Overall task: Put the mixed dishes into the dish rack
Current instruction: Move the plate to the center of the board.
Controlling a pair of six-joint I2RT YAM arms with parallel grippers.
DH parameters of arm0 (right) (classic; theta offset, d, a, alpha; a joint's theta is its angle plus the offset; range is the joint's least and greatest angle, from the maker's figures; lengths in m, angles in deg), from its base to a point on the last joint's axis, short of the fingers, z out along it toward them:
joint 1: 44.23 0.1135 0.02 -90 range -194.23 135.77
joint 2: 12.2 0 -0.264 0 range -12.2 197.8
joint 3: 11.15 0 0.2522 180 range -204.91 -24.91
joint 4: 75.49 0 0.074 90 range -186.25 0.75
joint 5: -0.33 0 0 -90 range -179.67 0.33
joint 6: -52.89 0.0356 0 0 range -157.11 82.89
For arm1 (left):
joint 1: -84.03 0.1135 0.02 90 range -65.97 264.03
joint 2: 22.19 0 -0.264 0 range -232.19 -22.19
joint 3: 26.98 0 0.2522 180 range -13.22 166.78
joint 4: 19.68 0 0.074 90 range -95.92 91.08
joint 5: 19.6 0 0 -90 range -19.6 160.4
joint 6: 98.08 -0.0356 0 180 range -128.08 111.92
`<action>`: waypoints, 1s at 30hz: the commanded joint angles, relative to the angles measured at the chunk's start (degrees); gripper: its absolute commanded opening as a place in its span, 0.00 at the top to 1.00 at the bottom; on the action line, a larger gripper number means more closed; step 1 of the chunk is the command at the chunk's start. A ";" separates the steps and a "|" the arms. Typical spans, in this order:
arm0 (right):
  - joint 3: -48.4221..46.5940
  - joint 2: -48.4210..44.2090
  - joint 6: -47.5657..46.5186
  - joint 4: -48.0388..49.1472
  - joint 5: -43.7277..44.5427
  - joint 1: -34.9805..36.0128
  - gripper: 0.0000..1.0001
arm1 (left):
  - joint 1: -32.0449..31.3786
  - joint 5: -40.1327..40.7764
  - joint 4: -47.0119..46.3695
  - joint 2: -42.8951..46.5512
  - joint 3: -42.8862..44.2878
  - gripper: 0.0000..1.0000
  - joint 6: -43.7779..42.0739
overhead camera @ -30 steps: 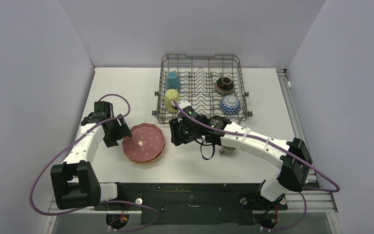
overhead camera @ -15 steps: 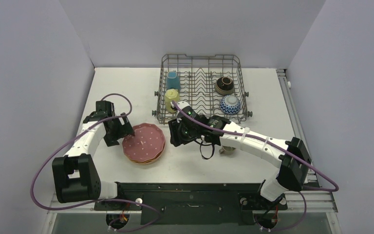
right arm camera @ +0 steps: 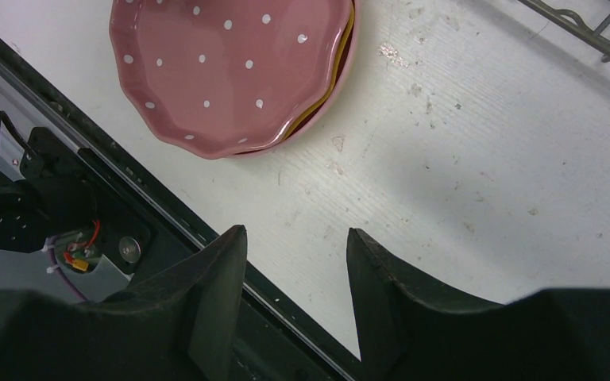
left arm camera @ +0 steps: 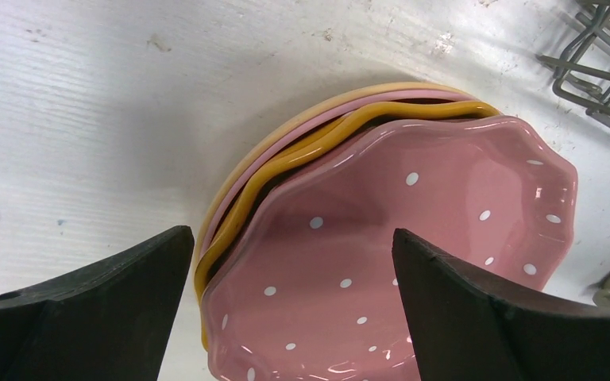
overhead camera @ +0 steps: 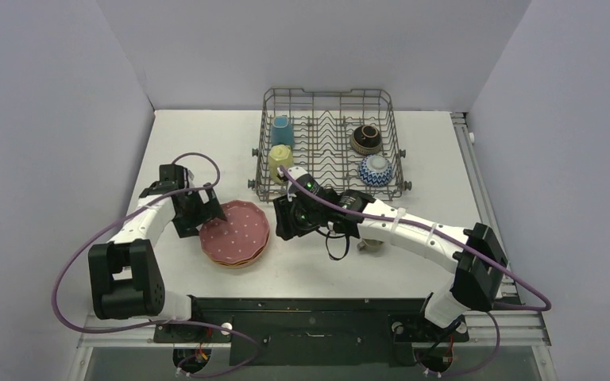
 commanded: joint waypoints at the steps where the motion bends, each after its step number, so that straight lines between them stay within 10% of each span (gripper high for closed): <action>1: 0.72 -0.05 -0.73 2.09 -0.50 0.31 0.55 | 0.19 -3.18 -3.19 -2.01 -0.14 0.06 -1.37; 30: 11.50 -8.94 0.95 3.44 3.38 -1.38 0.54 | -18.68 -0.32 -5.03 -3.21 0.57 0.09 4.69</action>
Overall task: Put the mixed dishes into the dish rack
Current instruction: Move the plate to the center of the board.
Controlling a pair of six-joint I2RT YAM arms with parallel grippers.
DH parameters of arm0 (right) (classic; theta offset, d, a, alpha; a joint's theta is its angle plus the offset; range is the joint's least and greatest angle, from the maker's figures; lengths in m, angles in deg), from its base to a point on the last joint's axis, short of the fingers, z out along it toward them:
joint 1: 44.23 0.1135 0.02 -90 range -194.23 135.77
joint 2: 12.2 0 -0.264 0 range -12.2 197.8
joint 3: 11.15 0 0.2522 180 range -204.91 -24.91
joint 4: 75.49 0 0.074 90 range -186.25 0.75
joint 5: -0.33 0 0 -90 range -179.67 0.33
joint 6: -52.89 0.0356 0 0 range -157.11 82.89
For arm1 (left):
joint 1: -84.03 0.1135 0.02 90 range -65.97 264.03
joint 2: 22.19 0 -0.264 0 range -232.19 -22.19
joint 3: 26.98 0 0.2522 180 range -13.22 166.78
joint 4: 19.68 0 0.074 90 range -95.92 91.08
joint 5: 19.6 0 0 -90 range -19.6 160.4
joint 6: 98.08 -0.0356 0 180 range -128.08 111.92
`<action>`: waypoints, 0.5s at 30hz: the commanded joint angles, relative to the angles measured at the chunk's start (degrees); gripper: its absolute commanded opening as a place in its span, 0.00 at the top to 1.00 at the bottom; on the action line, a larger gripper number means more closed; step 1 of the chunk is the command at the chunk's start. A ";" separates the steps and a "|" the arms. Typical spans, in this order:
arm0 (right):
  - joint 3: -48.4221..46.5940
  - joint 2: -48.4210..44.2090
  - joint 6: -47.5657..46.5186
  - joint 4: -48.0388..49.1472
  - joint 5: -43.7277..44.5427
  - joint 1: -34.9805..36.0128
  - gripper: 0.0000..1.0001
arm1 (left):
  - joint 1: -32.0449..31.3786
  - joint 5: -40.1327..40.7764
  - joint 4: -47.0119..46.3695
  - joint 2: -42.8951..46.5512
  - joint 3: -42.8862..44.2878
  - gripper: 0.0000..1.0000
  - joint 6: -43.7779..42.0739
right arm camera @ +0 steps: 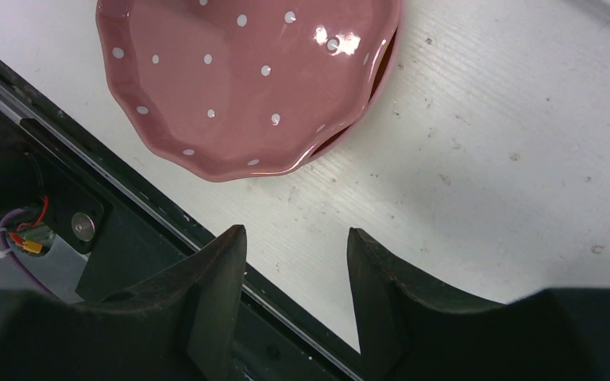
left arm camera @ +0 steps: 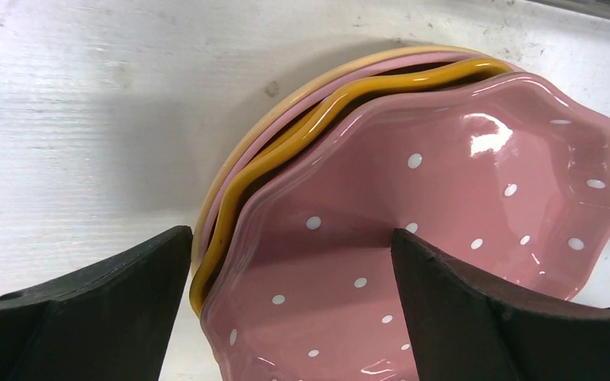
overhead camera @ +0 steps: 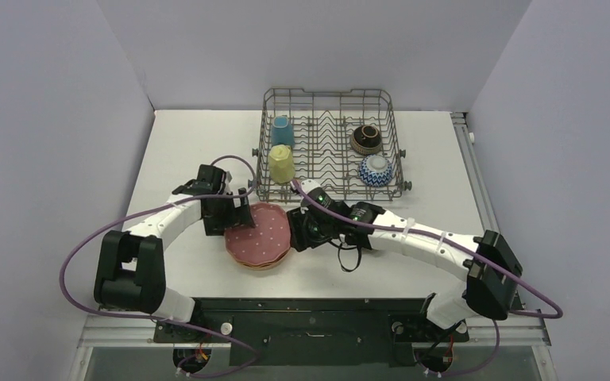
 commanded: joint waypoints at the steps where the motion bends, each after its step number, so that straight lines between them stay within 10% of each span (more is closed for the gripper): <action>1: 2.33 -5.62 0.87 1.15 3.04 -1.47 0.54 | -3.69 0.06 -1.07 0.56 0.98 0.09 3.21; 15: 8.92 -16.37 0.12 -4.63 7.89 -11.19 0.53 | -16.18 3.08 -5.09 2.14 -0.09 0.09 10.55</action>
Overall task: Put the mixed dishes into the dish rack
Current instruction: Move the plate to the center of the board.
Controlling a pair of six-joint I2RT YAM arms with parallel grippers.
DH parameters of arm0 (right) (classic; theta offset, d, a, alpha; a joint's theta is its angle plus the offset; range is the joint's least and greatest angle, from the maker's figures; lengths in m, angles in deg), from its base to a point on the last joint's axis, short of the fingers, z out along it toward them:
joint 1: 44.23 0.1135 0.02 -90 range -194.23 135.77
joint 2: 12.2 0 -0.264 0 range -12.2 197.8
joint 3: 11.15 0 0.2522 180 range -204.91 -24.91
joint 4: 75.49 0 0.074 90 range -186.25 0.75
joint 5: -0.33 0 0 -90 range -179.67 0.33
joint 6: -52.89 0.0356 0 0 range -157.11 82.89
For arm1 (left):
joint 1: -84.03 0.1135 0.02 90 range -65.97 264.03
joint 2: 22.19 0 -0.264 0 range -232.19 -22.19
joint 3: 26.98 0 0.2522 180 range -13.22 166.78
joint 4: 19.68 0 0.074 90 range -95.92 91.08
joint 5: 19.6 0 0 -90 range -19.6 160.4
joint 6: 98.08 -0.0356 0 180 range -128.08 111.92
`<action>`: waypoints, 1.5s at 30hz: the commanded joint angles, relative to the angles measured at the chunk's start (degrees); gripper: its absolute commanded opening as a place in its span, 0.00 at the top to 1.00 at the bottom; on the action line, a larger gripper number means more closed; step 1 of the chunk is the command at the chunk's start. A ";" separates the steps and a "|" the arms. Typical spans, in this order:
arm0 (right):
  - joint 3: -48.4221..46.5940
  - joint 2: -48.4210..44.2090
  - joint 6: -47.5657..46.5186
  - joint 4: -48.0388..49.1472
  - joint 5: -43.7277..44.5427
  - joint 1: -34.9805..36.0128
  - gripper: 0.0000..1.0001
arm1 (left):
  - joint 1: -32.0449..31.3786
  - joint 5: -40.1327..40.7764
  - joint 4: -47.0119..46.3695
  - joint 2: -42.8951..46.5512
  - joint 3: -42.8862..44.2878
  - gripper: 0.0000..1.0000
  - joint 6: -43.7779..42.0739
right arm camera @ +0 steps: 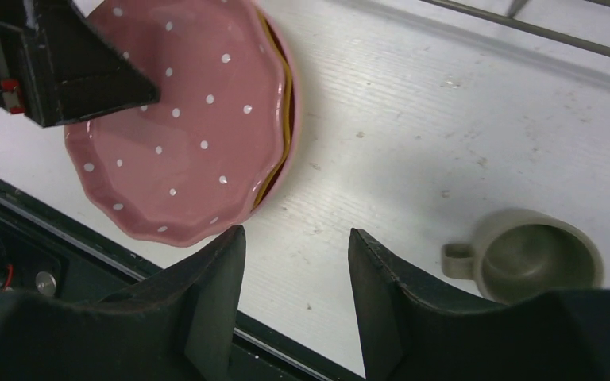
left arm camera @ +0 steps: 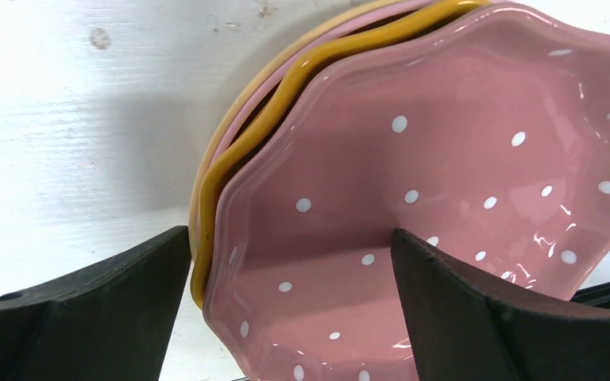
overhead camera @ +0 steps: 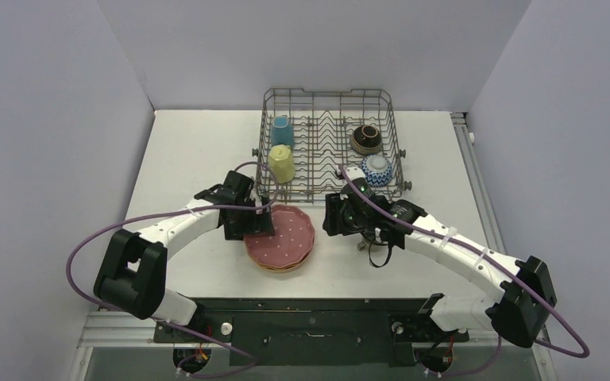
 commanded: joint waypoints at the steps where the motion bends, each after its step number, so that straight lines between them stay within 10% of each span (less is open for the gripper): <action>1: 0.54 -3.06 -0.70 -3.42 5.10 -1.94 0.53 | -3.37 -0.09 -4.10 1.59 0.18 0.10 3.42; 22: 7.93 -7.45 1.42 -8.32 8.80 -13.19 0.54 | -20.05 5.38 -6.82 -0.69 2.87 0.10 9.79; 45: 6.25 4.43 6.20 -4.36 9.58 -13.93 0.55 | -20.55 12.03 2.53 14.39 4.33 0.05 7.59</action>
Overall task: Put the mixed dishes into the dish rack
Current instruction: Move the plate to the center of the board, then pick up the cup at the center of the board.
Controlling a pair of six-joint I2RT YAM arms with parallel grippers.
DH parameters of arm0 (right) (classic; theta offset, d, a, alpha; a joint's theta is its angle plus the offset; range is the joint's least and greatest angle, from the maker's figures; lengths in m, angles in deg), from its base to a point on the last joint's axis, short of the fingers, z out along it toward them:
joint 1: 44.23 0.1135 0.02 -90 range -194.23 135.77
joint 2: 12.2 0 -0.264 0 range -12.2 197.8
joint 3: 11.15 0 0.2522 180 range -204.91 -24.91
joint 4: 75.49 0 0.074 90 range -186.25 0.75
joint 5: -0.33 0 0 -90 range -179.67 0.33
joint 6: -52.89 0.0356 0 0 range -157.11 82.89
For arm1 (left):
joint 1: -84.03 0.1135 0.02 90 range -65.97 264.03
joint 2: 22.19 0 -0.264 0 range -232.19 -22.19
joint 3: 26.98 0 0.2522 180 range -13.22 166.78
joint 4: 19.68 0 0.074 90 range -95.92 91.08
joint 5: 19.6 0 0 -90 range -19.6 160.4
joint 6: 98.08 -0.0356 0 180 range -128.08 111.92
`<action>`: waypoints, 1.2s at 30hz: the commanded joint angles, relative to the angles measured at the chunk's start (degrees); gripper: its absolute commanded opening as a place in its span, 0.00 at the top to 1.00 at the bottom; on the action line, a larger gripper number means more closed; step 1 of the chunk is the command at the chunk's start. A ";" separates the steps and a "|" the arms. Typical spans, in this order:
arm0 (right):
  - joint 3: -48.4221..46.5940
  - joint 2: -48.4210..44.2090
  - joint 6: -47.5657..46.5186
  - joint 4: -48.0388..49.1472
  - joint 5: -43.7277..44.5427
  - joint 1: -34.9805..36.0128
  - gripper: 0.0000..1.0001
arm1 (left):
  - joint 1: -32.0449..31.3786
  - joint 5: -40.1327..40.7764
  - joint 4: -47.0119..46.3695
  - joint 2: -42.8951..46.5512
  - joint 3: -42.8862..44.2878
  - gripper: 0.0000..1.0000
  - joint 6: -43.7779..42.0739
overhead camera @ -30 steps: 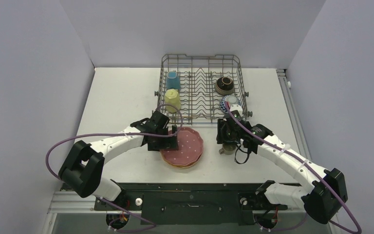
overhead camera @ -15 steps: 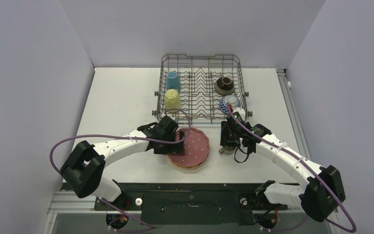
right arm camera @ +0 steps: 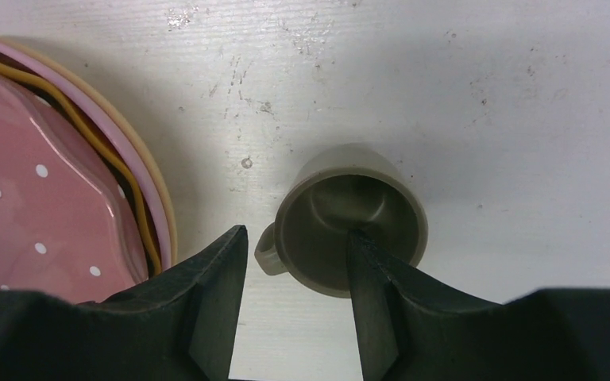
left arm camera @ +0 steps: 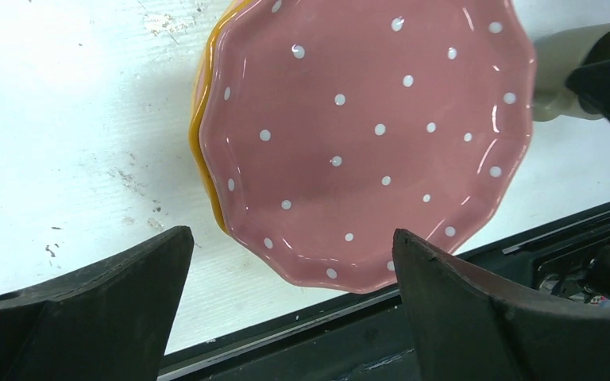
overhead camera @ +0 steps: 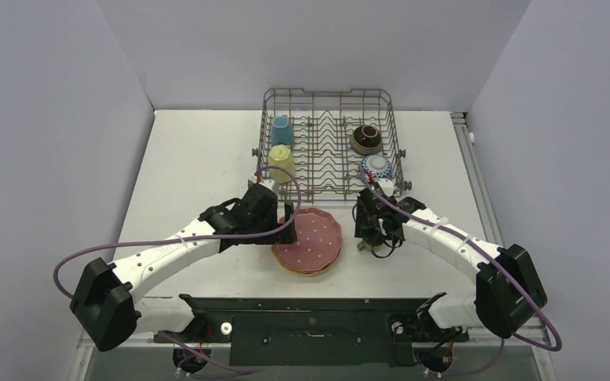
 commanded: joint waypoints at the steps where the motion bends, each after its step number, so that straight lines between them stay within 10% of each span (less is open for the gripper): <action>1: -1.80 1.96 2.45 2.68 1.77 -0.38 0.55 | -0.04 1.56 1.40 3.69 3.02 0.05 -1.28; 27: -1.25 6.80 5.28 2.83 4.58 -0.30 1.00 | 0.57 -0.21 1.12 7.00 1.68 0.03 -4.06; 36: -0.63 1.53 5.63 1.47 4.80 -0.35 1.00 | 0.79 -1.03 1.06 6.58 3.03 0.03 -4.59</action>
